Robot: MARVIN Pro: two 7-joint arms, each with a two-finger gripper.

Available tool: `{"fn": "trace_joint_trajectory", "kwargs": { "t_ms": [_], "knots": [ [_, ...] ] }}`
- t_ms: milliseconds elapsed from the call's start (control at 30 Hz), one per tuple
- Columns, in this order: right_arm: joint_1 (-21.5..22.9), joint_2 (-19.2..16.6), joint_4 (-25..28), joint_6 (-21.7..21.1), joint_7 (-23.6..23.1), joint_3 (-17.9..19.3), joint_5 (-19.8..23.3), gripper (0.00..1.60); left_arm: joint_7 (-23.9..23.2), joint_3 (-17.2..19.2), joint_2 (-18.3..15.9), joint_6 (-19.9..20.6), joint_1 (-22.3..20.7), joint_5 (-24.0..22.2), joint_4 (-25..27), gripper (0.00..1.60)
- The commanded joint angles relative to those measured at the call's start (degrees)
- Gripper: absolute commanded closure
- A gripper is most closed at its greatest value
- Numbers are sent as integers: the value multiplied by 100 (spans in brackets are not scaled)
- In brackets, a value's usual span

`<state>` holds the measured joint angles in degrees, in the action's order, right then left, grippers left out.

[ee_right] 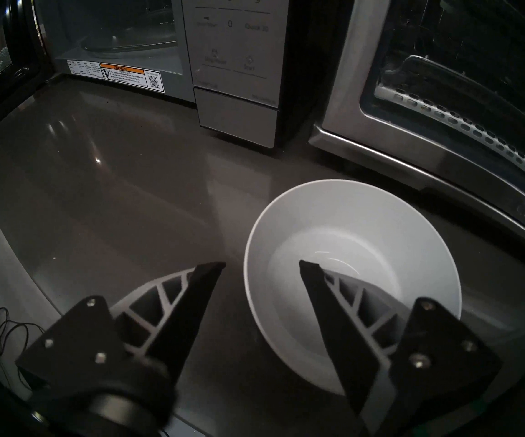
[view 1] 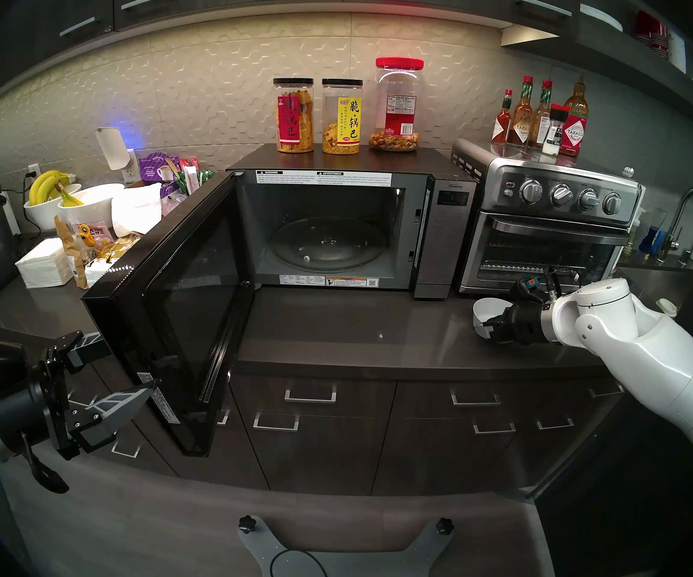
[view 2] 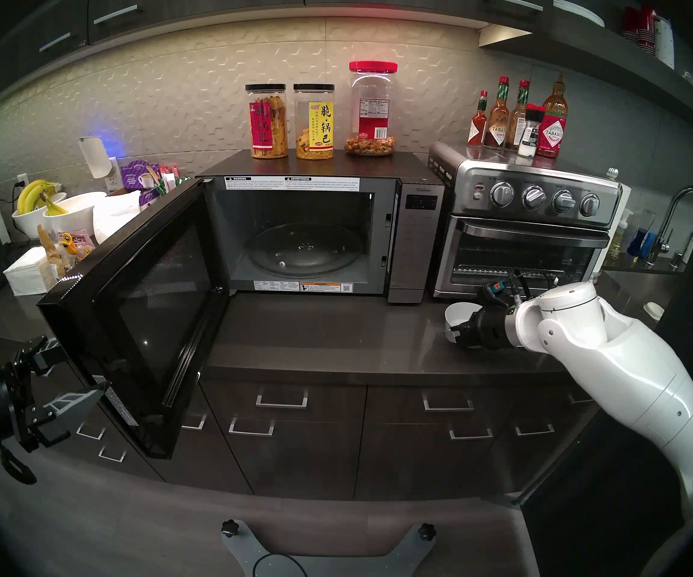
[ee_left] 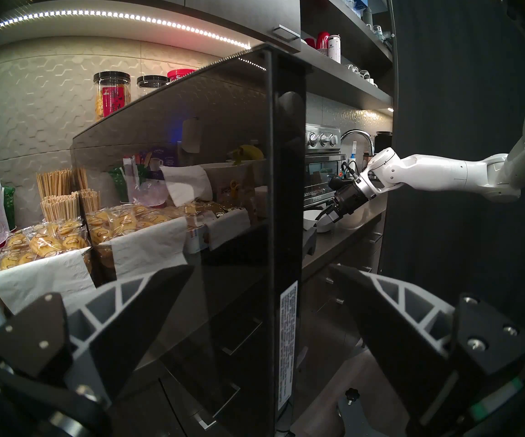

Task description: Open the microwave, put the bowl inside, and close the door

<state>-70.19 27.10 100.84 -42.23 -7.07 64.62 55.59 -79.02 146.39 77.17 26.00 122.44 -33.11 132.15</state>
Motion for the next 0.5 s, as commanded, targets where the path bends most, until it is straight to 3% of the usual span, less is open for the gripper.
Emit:
{"fn": "trace_joint_trajectory", "kwargs": {
  "t_ms": [0, 467],
  "knots": [
    [136, 51, 34, 18, 72, 17, -96, 52, -38, -8, 8, 6, -12, -55, 28, 0],
    [100, 127, 67, 14, 171, -17, -274, 65, -38, -8, 8, 6, -12, -56, 28, 0]
  ]
}}
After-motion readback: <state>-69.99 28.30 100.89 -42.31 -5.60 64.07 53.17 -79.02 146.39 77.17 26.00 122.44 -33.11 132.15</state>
